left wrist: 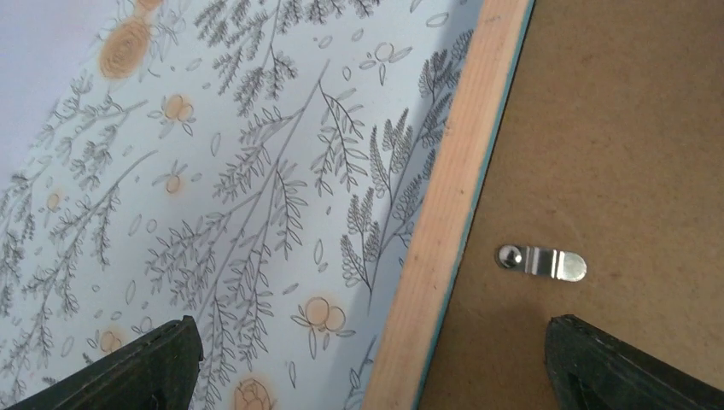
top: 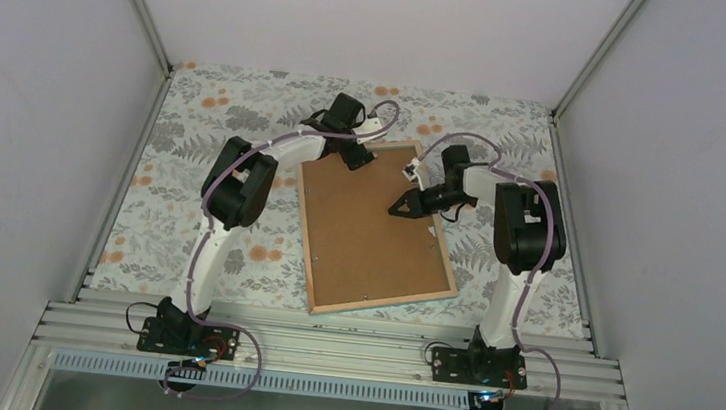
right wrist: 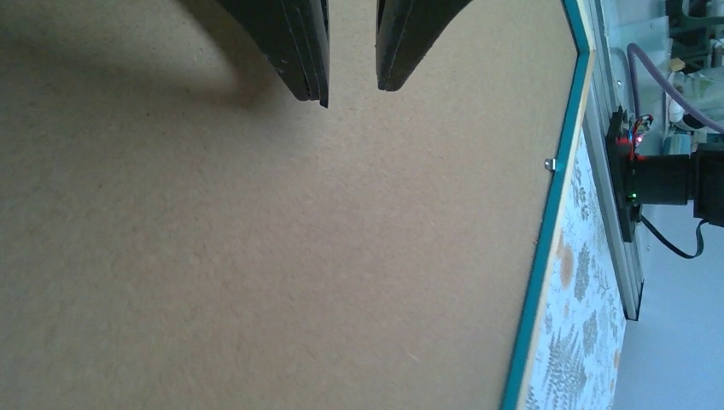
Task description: Put the photo into the frame
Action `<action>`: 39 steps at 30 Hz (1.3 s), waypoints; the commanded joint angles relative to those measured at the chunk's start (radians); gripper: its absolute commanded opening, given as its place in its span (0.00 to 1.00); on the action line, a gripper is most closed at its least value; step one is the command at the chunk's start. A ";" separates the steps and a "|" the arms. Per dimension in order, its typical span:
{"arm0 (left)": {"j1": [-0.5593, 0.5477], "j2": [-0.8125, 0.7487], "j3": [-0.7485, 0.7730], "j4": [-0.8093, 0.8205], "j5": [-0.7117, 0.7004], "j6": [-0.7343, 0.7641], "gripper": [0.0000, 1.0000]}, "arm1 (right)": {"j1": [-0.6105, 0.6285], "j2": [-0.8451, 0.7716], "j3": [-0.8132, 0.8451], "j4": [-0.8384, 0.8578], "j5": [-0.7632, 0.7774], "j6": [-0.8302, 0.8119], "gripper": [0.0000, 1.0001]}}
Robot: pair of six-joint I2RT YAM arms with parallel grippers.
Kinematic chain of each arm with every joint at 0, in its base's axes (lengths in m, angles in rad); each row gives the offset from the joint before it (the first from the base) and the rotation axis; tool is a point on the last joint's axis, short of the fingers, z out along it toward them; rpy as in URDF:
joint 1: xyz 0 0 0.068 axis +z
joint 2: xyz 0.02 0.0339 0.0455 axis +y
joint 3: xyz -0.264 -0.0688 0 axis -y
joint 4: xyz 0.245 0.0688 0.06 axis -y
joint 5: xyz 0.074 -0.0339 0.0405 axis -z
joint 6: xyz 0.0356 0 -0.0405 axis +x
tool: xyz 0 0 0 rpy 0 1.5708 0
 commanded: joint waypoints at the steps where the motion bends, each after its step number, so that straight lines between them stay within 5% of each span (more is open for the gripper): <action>1: -0.002 0.047 0.039 -0.014 -0.024 0.014 1.00 | 0.009 0.044 -0.057 0.070 0.010 0.042 0.16; 17: -0.013 0.170 0.189 -0.093 0.038 0.021 0.98 | 0.008 0.092 -0.092 0.086 0.022 0.045 0.13; 24: -0.009 0.232 0.281 -0.115 -0.069 -0.037 0.92 | 0.008 0.090 -0.093 0.082 0.027 0.045 0.12; 39: -0.001 0.071 0.310 -0.159 0.002 -0.090 0.94 | 0.014 -0.008 -0.016 0.038 -0.033 0.018 0.14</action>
